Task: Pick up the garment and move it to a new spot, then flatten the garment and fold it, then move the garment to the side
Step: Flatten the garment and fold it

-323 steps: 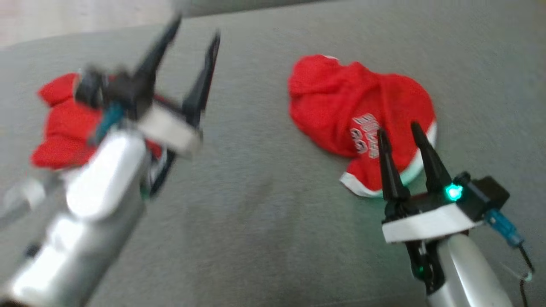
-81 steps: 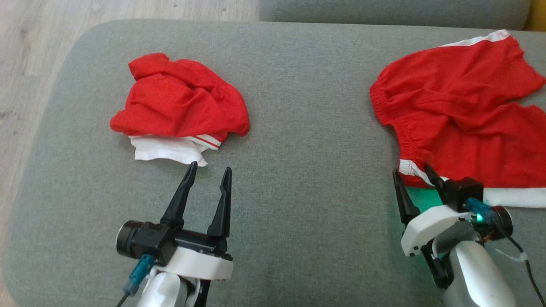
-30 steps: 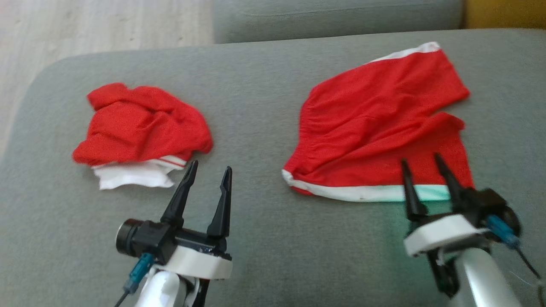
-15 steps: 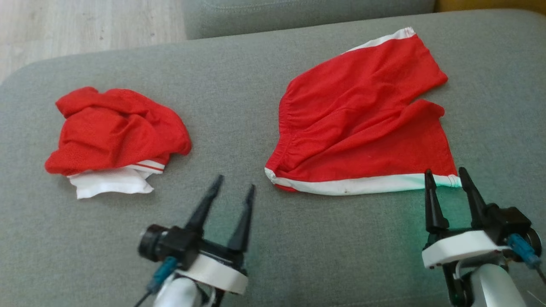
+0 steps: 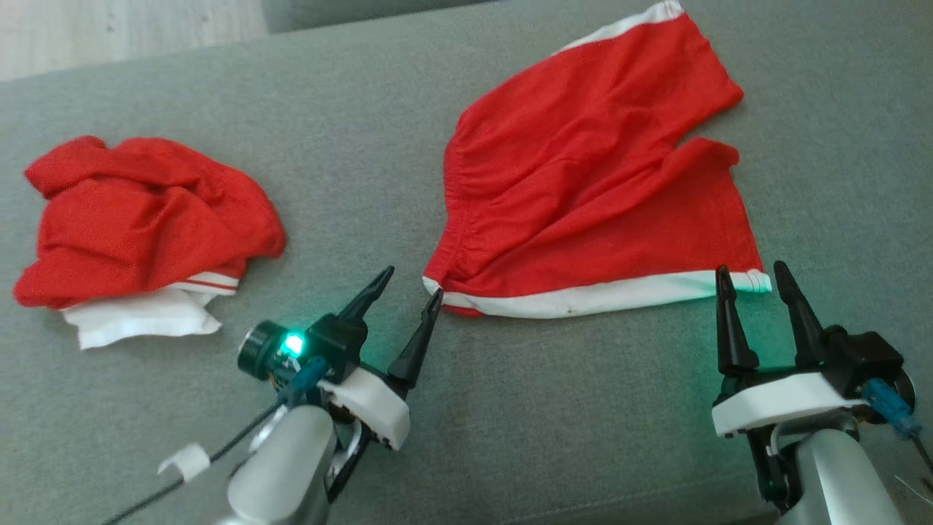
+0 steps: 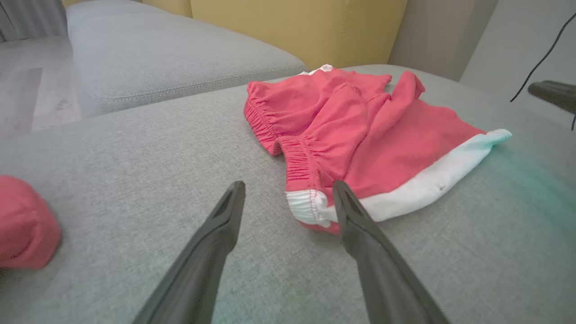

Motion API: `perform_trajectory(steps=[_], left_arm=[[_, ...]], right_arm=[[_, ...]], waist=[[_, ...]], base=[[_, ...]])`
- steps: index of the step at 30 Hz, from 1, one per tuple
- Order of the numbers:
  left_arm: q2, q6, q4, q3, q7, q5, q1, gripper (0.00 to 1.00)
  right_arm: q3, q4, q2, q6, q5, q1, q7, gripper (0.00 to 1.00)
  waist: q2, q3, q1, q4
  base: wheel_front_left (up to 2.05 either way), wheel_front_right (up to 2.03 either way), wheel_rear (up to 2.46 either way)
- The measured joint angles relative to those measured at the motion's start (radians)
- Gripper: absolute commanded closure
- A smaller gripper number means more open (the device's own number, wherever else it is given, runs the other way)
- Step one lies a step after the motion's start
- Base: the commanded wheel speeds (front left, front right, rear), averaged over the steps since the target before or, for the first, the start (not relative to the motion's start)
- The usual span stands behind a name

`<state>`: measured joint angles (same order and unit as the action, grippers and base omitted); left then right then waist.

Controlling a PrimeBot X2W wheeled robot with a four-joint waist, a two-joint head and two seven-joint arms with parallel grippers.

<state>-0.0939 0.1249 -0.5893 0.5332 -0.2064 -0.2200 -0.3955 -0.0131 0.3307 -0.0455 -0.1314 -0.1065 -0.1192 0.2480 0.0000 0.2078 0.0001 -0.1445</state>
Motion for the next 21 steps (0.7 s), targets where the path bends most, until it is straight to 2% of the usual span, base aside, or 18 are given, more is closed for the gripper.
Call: perform_trajectory(steps=[7,14,15,17,18,21], left_arm=[[-0.030,0.007,-0.067,0.109,0.004,-0.040,-0.078,0.00],[-0.059,0.007,-0.109,0.155,-0.007,-0.092,-0.118,0.00],[-0.059,0.007,-0.112,0.161,-0.009,-0.098,-0.122,0.22],[-0.059,0.007,-0.115,0.179,-0.016,-0.109,-0.131,0.95],[-0.059,0.007,-0.115,0.181,-0.022,-0.111,-0.134,1.00],[-0.059,0.007,-0.113,0.182,-0.034,-0.115,-0.136,1.00]], right_arm=[[-0.002,-0.005,0.000,0.000,-0.009,-0.003,0.000,0.00],[-0.004,-0.007,0.000,0.000,-0.009,-0.015,0.000,0.00],[-0.004,-0.007,0.000,0.000,-0.009,-0.015,0.000,0.00],[-0.004,-0.003,0.000,0.000,-0.009,-0.015,0.000,0.00],[-0.005,0.002,0.000,0.000,-0.009,-0.015,0.000,0.00],[-0.026,0.023,0.000,0.000,-0.005,-0.015,0.000,0.00]], waist=[[0.0000,0.038,0.0001,-0.024],[0.0000,0.048,0.0001,-0.035],[0.0000,0.048,0.0000,-0.036],[0.0000,0.047,0.0000,-0.037],[0.0000,0.046,0.0001,-0.037],[0.0000,0.043,0.0000,-0.036]], base=[[0.00,0.00,0.00],[0.00,0.00,0.00],[0.00,0.00,0.00],[0.00,0.00,0.00],[0.00,0.00,0.00],[0.00,0.00,0.00]])
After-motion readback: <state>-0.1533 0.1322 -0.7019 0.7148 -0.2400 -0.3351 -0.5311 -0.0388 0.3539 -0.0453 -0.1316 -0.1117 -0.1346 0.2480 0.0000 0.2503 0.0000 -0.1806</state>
